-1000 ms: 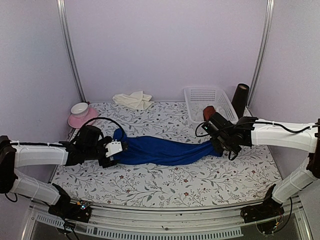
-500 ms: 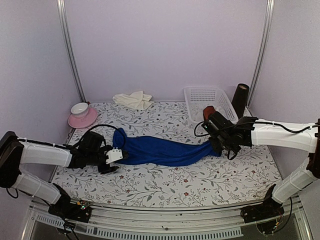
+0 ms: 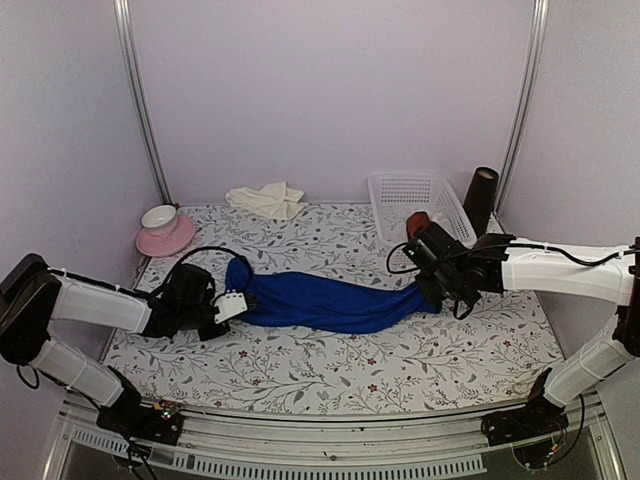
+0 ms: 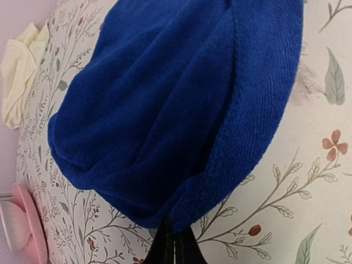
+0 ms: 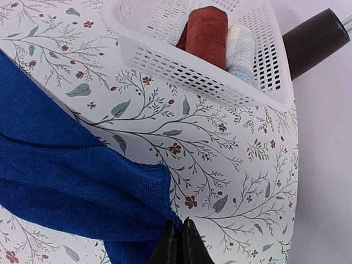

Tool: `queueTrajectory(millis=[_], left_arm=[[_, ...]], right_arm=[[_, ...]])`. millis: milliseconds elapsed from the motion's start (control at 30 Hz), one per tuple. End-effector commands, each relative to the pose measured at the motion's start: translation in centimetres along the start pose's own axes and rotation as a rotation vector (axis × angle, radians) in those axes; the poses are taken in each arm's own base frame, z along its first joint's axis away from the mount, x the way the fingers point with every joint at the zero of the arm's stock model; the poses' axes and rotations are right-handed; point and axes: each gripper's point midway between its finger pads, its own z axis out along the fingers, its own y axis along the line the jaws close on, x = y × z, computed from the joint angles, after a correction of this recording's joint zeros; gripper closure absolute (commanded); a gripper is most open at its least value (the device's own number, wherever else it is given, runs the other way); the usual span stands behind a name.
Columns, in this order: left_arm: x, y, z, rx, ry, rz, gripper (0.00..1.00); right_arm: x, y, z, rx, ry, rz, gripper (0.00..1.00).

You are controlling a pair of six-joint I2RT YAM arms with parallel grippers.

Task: Roll the towels
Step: Flatten out the towel at the center of the board.

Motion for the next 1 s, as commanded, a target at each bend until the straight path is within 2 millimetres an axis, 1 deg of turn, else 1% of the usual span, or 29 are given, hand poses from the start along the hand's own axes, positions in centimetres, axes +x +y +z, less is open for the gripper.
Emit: queueTrajectory(millis=[0,100,167,233,267,300,333,400,433,500,567,700,733,767,800,833,933,967], left_arm=[[-1.6,3.7,-1.4,-0.097,-0.030,-0.061,1.00],[-3.0,7.3,-3.7,-0.166,-0.071,-0.105,1.00],[-4.0,9.6,-5.8,-0.199,-0.109,-0.134,1.00],[-5.3,12.2,-8.7,-0.249,-0.158,-0.157,1.00],[-5.6,12.7,-9.8,-0.253,-0.175,-0.162,1.00],[-6.4,13.4,-11.3,-0.268,-0.208,-0.162,1.00],[-6.7,13.6,-12.3,-0.267,-0.223,-0.157,1.00],[-7.1,13.4,-13.9,-0.258,-0.245,-0.140,1.00],[-6.9,13.0,-14.2,-0.243,-0.242,-0.131,1.00],[-6.4,11.9,-14.4,-0.203,-0.227,-0.113,1.00],[-5.5,10.2,-13.7,-0.137,-0.193,-0.090,1.00],[-4.3,6.4,-12.5,0.012,-0.172,-0.052,1.00],[-4.1,5.8,-12.2,0.035,-0.169,-0.050,1.00],[-4.1,5.5,-11.9,0.047,-0.168,-0.051,1.00],[-4.2,5.5,-11.4,0.053,-0.168,-0.059,1.00],[-4.2,5.7,-10.8,0.050,-0.166,-0.071,1.00],[-5.3,6.5,-9.1,0.046,-0.183,-0.119,1.00],[-5.7,6.5,-8.5,0.062,-0.190,-0.127,1.00]], right_arm=[[-0.7,0.4,0.1,-0.023,-0.030,-0.004,0.98],[-2.2,0.2,-1.1,-0.059,-0.095,0.012,0.98],[-3.3,-0.2,-2.2,-0.082,-0.145,0.022,0.98],[-4.3,-0.6,-3.5,-0.116,-0.200,0.038,0.98],[-4.7,-0.9,-4.2,-0.133,-0.227,0.033,0.98],[-5.2,-1.2,-5.1,-0.152,-0.257,0.040,0.98],[-5.6,-1.5,-5.8,-0.168,-0.283,0.052,0.98],[-5.9,-2.0,-7.0,-0.193,-0.327,0.071,0.98],[-6.0,-2.1,-7.3,-0.206,-0.339,0.075,0.98],[-5.7,-1.8,-7.4,-0.227,-0.337,0.060,0.98],[-5.0,-1.1,-6.7,-0.236,-0.303,0.035,0.98],[-3.2,0.8,-4.3,-0.234,-0.184,-0.036,0.98],[-2.8,1.3,-3.6,-0.225,-0.158,-0.054,0.98],[-2.2,1.9,-2.5,-0.211,-0.125,-0.075,0.98],[-2.1,2.2,-2.0,-0.204,-0.112,-0.082,0.98],[-1.5,2.6,-0.9,-0.179,-0.079,-0.100,0.98],[-1.2,2.9,1.2,-0.091,-0.024,-0.109,0.98],[-1.0,3.0,1.8,-0.068,-0.010,-0.118,0.98]])
